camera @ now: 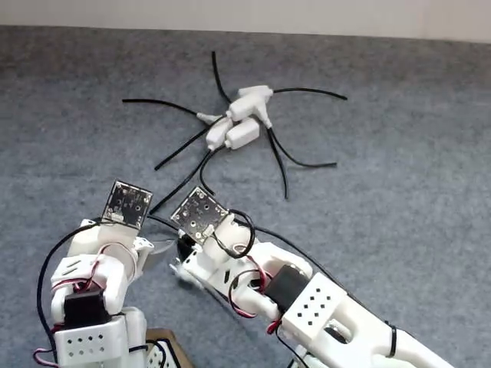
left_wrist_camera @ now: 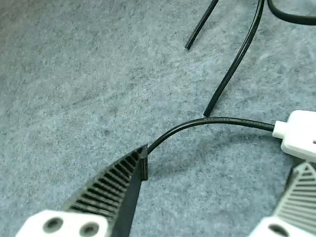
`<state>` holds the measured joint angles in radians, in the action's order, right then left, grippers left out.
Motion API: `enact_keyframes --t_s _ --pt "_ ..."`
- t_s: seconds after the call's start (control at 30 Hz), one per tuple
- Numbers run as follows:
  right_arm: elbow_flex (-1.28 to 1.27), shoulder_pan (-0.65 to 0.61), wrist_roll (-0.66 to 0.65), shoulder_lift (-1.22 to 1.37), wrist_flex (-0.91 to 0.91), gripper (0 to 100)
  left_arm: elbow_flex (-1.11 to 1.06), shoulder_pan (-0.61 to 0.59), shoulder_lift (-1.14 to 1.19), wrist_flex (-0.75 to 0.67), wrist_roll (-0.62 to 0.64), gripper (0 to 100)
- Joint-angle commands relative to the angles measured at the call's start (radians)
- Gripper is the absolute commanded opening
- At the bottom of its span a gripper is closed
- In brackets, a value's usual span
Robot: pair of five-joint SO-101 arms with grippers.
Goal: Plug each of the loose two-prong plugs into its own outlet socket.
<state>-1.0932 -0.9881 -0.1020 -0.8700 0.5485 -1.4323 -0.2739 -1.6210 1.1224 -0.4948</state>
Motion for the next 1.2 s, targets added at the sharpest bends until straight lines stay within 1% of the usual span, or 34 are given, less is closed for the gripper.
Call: enact_keyframes --t_s 0.0,0.1,0.2,0.27,0.33,0.4,0.47,0.57,0.63,0.7,0.77,0.83,1.0,1.1,1.17 --pt "0.051 0.012 0.011 -0.024 0.004 0.5 0.035 0.002 -0.008 -0.003 0.012 42" --pt "0.051 0.012 0.011 -0.024 0.013 0.5 0.090 -0.053 -0.008 -0.006 0.011 42" --pt "0.048 0.002 0.029 -0.022 0.099 0.5 0.157 -0.150 0.002 -0.048 0.008 42" --pt "0.042 -0.038 0.074 -0.021 0.151 0.5 0.194 -0.191 0.004 -0.054 0.008 43" --pt "0.050 -0.087 0.071 -0.019 0.211 0.7 0.219 -0.196 0.005 -0.051 0.012 43" --pt "0.085 -0.128 0.037 -0.005 0.269 2.9 0.242 -0.200 0.010 -0.002 0.018 43" --pt "0.136 -0.142 0.023 0.047 0.331 8.5 0.288 -0.206 0.051 0.063 0.058 43" --pt "0.185 -0.148 0.025 0.165 0.340 15.1 0.392 -0.268 0.183 0.100 0.110 42" --pt "0.223 -0.148 0.035 0.239 0.340 15.6 0.470 -0.300 0.298 0.103 0.137 42" --pt "0.275 -0.148 0.089 0.314 0.340 15.6 0.542 -0.321 0.421 0.103 0.166 42" --pt "0.329 -0.150 0.112 0.387 0.340 15.6 0.633 -0.331 0.542 0.110 0.195 42" --pt "0.374 -0.157 0.117 0.460 0.341 15.6 0.746 -0.325 0.664 0.169 0.201 42" --pt "0.429 -0.206 0.118 0.576 0.375 15.6 1.110 -0.326 0.957 0.373 0.206 42" --pt "0.440 -0.186 0.135 0.601 0.390 15.6 1.300 -0.332 1.101 0.454 0.206 42" --pt "0.440 -0.176 0.137 0.602 0.398 15.6 1.380 -0.332 1.167 0.488 0.204 42"
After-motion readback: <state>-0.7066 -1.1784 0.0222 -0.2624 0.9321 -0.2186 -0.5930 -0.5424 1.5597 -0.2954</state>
